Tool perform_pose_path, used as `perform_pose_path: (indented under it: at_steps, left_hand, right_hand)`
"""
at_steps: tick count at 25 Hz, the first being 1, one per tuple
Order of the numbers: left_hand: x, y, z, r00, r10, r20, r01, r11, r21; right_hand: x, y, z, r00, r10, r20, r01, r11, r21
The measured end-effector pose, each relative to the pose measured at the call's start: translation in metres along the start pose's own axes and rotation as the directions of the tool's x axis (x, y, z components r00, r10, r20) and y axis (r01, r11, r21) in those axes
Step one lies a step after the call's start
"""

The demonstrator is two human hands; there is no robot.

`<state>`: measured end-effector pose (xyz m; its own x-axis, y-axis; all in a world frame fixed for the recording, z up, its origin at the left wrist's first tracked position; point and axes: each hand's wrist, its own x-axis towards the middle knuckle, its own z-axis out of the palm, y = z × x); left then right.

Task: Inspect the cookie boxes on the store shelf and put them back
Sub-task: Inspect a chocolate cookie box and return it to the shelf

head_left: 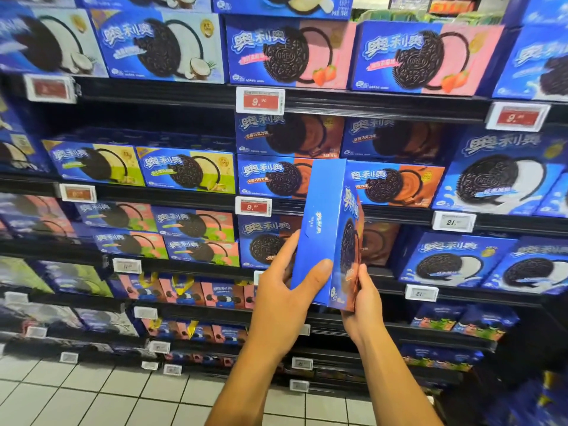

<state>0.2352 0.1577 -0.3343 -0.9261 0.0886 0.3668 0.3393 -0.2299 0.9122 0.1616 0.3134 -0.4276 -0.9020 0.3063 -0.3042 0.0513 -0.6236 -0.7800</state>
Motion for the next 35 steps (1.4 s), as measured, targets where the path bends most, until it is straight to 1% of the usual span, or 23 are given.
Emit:
perform_pose_path:
  at_steps: [3, 7, 9, 10, 12, 13, 14, 15, 17, 19, 21, 23, 25, 27, 29, 31, 35]
  left_hand:
    - [-0.001, -0.005, -0.004, 1.000, 0.014, 0.021, -0.014, 1.000, 0.013]
    - [0.007, -0.014, -0.026, 0.998, -0.036, -0.052, 0.033, 0.998, -0.054]
    - [0.017, -0.021, -0.041, 0.993, -0.081, -0.091, 0.077, 0.996, -0.045]
    - [0.024, -0.027, -0.049, 0.987, -0.103, -0.123, 0.102, 0.995, -0.012]
    - [0.040, -0.042, -0.061, 0.971, -0.153, -0.185, 0.167, 0.984, 0.067]
    - [0.046, -0.050, -0.065, 0.964, -0.183, -0.194, 0.199, 0.977, 0.071]
    - [0.051, -0.058, -0.068, 0.958, -0.217, -0.187, 0.226, 0.974, 0.030]
    - [0.055, -0.066, -0.068, 0.953, -0.255, -0.163, 0.249, 0.967, -0.055]
    - [0.058, -0.081, -0.065, 0.940, -0.329, -0.087, 0.298, 0.920, -0.254]
    - [0.058, -0.094, -0.055, 0.915, -0.400, -0.054, 0.357, 0.864, -0.355]
    - [0.059, -0.105, -0.044, 0.883, -0.466, -0.056, 0.394, 0.801, -0.450]
    - [0.062, -0.110, -0.037, 0.846, -0.532, -0.039, 0.425, 0.717, -0.553]
    - [0.064, -0.114, -0.034, 0.830, -0.558, 0.019, 0.459, 0.663, -0.592]
    - [0.064, -0.112, -0.033, 0.818, -0.569, 0.082, 0.504, 0.643, -0.577]
    - [0.061, -0.111, -0.031, 0.815, -0.571, 0.102, 0.521, 0.643, -0.561]
    - [0.056, -0.113, -0.030, 0.810, -0.581, 0.077, 0.512, 0.639, -0.574]
    - [0.054, -0.114, -0.038, 0.813, -0.580, 0.056, 0.498, 0.642, -0.583]
  right_hand:
    - [0.000, 0.001, -0.003, 1.000, -0.001, -0.027, 0.001, 1.000, 0.010]
    - [0.000, -0.015, -0.013, 0.998, -0.052, -0.038, 0.054, 0.998, 0.044]
    - [-0.005, -0.031, -0.013, 0.992, -0.125, 0.003, 0.125, 0.992, 0.021]
    - [-0.009, -0.041, -0.011, 0.984, -0.176, 0.029, 0.176, 0.984, -0.001]
    - [-0.019, -0.058, -0.006, 0.956, -0.282, 0.084, 0.287, 0.956, -0.058]
    - [-0.026, -0.066, -0.002, 0.939, -0.331, 0.097, 0.340, 0.936, -0.096]
    - [-0.033, -0.073, 0.003, 0.919, -0.380, 0.104, 0.392, 0.908, -0.145]
    - [-0.040, -0.080, 0.008, 0.895, -0.432, 0.113, 0.446, 0.871, -0.207]
    - [-0.055, -0.092, 0.020, 0.838, -0.523, 0.158, 0.542, 0.758, -0.364]
    - [-0.069, -0.100, 0.029, 0.788, -0.570, 0.233, 0.602, 0.633, -0.487]
    - [-0.082, -0.101, 0.036, 0.732, -0.602, 0.319, 0.663, 0.524, -0.534]
    - [-0.091, -0.094, 0.042, 0.700, -0.610, 0.372, 0.691, 0.445, -0.570]
    - [-0.099, -0.087, 0.048, 0.693, -0.603, 0.396, 0.691, 0.396, -0.606]
    - [-0.104, -0.086, 0.051, 0.689, -0.575, 0.441, 0.696, 0.355, -0.625]
    - [-0.109, -0.084, 0.053, 0.692, -0.531, 0.489, 0.699, 0.328, -0.635]
    - [-0.111, -0.081, 0.053, 0.700, -0.499, 0.511, 0.698, 0.330, -0.635]
    - [-0.112, -0.077, 0.052, 0.708, -0.459, 0.536, 0.701, 0.370, -0.610]
